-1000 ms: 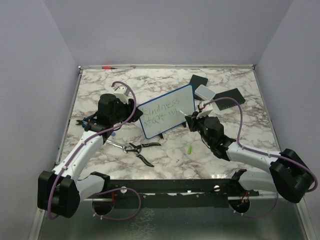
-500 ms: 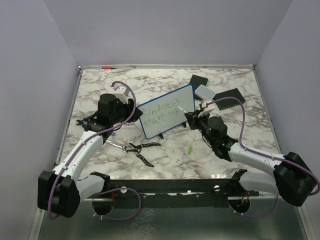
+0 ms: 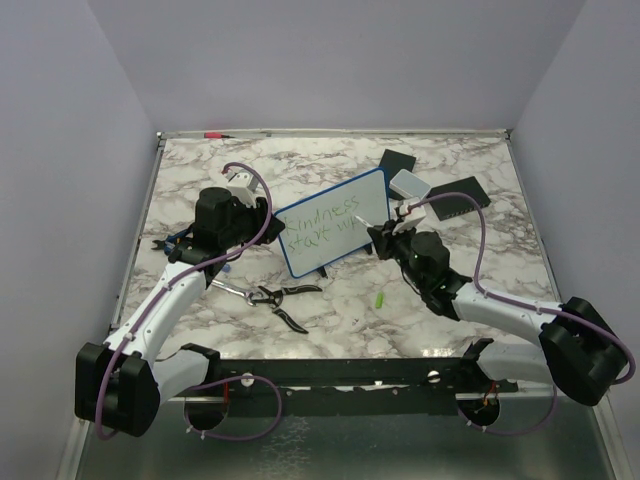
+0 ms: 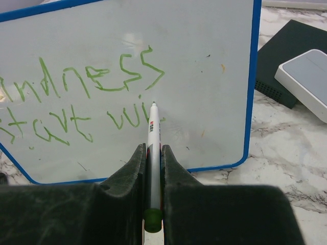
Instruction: Write a sentence on the whiteboard
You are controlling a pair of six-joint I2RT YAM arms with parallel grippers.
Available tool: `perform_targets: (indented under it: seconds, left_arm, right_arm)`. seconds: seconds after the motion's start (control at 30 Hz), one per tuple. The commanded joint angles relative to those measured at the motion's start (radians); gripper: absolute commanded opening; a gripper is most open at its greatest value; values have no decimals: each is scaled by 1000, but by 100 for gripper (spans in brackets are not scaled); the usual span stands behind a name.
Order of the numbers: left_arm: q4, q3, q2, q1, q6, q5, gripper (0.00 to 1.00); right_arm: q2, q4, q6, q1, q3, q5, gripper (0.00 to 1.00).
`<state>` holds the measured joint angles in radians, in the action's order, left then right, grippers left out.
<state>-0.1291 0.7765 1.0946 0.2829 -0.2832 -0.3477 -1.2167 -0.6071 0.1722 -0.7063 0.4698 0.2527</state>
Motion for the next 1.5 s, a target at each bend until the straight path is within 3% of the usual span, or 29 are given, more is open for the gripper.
perform_targets:
  seconds: [0.0, 0.73, 1.27, 1.47]
  left_arm:
    - [11, -10, -22, -5, 11, -10, 38]
    - [10, -11, -27, -5, 11, -12, 38]
    - [11, -11, -27, -5, 10, -14, 38]
    - [10, -10, -25, -5, 11, -13, 38]
  right_arm:
    - [4, 7, 28, -2, -30, 8, 1]
    - [-45, 37, 61, -1, -35, 51, 1]
    - [70, 23, 25, -2, -24, 77, 1]
    - [46, 2, -4, -2, 26, 79, 1]
